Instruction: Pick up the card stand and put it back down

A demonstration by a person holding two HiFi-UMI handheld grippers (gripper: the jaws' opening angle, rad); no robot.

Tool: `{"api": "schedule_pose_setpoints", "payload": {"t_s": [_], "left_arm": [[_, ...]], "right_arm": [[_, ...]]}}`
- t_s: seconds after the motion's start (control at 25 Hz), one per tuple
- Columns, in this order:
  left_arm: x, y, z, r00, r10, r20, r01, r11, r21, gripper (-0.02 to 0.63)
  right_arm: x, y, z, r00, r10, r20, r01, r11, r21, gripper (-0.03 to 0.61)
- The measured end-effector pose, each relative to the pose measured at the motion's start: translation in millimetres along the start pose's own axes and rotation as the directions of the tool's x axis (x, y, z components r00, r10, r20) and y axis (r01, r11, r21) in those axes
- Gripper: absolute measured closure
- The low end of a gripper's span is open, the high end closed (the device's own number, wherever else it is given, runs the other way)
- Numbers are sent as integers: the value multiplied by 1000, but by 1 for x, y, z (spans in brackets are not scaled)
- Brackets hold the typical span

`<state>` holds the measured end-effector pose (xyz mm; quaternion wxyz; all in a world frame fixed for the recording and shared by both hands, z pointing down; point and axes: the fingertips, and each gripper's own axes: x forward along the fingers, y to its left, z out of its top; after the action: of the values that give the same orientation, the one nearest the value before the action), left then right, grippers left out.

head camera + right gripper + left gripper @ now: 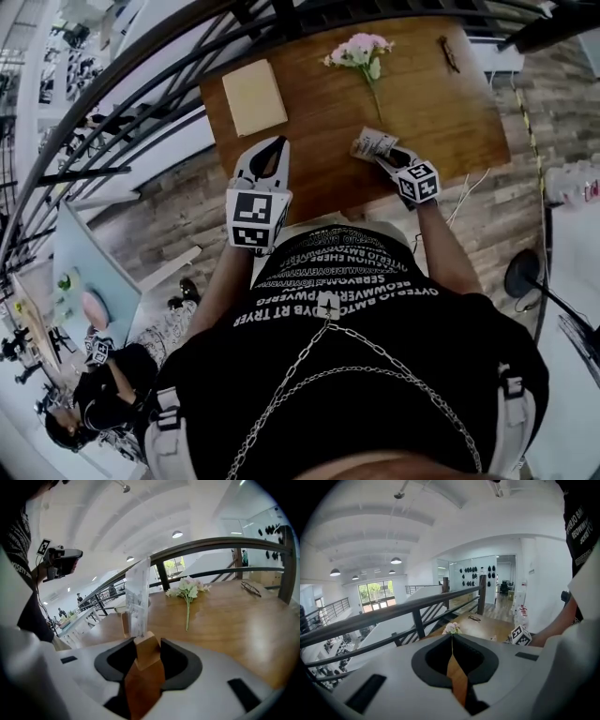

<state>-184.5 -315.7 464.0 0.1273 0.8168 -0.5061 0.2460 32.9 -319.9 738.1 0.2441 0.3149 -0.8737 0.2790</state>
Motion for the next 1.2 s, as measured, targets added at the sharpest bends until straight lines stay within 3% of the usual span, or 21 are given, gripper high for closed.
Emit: {"api": "schedule_pose_setpoints", "payload": {"t_s": [0.52,1.2], "left_arm": [[-5,17,24,997,2,71,-3,1000,16,584],[1,24,29,995,-9,95,9,1000,-3,584]], "right_arm": [[-37,32,81,999,-40,12,42,987,-157,408],[-74,82,182,995,24,101,-9,990,-143,408]]}}
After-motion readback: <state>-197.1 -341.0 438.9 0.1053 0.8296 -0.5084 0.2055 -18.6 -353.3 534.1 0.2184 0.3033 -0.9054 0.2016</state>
